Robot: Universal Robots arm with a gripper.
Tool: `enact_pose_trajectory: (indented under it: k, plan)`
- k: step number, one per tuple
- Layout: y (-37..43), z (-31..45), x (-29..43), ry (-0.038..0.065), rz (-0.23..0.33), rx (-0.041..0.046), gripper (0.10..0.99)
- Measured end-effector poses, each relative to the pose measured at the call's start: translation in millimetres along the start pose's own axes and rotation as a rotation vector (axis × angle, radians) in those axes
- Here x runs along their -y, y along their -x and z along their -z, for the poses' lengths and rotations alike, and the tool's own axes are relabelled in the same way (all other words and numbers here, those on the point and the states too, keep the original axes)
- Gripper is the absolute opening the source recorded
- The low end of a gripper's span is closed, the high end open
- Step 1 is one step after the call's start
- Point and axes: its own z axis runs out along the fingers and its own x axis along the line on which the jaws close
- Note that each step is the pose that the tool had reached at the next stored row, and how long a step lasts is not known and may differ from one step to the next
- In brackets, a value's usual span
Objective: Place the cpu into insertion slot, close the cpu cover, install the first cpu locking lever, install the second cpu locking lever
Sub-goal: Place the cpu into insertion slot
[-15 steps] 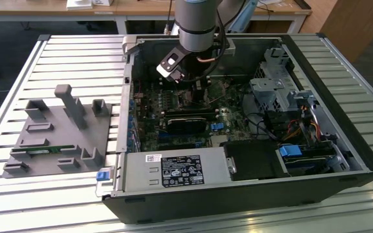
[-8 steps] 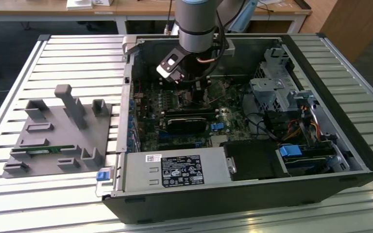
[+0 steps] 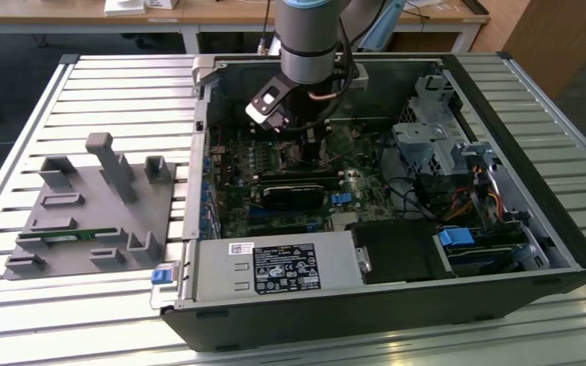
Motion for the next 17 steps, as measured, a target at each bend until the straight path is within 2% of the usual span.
enact_pose_trajectory:
  k: [17]
  plan:
    - [-0.1, -1.4, 0.8, 0.0, 0.0, 0.0013, 0.541]
